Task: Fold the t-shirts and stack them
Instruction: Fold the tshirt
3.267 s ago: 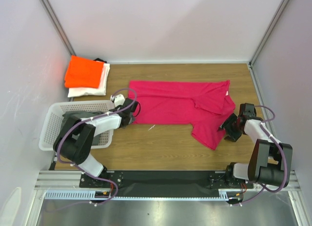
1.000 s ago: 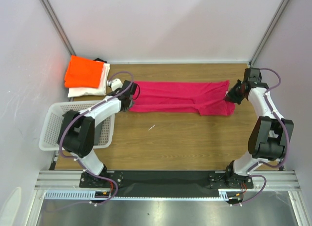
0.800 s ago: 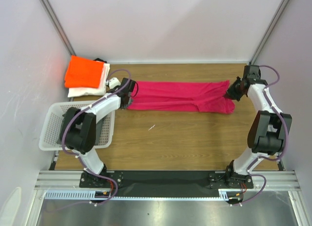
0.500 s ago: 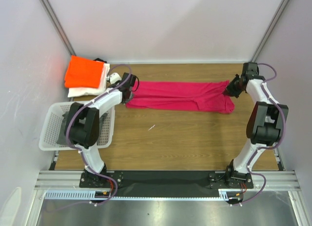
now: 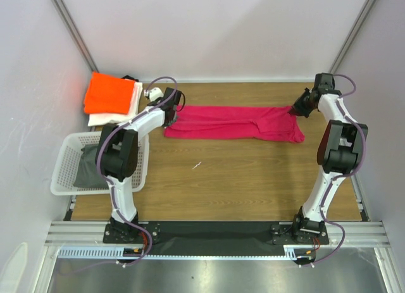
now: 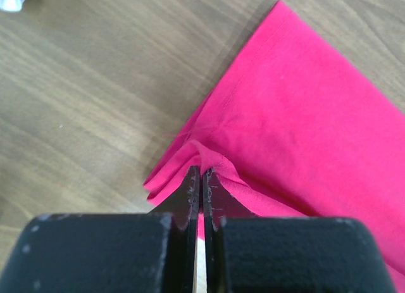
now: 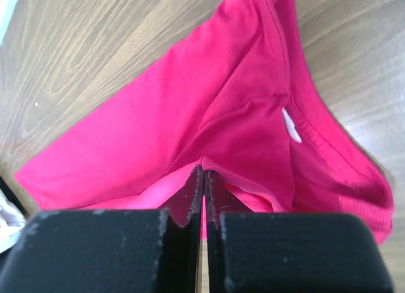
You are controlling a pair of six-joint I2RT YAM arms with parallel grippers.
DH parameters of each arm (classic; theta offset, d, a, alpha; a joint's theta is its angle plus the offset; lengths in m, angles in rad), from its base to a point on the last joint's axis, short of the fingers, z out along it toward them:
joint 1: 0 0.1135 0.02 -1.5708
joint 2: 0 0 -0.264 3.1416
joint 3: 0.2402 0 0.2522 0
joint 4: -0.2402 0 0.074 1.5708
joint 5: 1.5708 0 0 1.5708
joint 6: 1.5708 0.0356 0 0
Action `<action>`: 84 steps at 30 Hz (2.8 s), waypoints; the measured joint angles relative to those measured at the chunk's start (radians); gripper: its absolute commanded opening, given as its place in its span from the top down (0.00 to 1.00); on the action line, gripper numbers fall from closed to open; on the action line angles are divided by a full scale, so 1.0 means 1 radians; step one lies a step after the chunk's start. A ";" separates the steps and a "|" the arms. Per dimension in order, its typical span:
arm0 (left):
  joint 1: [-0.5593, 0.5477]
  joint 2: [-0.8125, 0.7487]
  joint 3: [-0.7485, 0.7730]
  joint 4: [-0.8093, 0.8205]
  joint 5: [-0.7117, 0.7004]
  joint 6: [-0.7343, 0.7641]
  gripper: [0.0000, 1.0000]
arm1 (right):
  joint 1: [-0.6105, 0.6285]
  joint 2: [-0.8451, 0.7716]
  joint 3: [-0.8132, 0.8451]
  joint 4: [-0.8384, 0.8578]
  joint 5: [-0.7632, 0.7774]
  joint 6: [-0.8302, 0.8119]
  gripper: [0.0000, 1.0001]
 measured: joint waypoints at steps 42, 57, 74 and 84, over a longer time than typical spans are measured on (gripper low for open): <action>0.016 -0.032 0.058 0.108 0.077 0.163 0.20 | -0.008 0.132 0.328 -0.063 -0.133 -0.102 0.29; 0.016 -0.043 -0.066 0.180 0.265 -0.052 0.11 | -0.008 -0.097 -0.024 -0.048 -0.138 -0.088 0.27; 0.041 0.166 0.174 0.156 0.214 -0.275 0.12 | -0.026 -0.109 -0.024 -0.049 -0.129 -0.089 0.26; 0.082 0.244 0.248 0.122 0.130 -0.308 0.12 | -0.029 -0.109 0.013 -0.056 -0.129 -0.089 0.25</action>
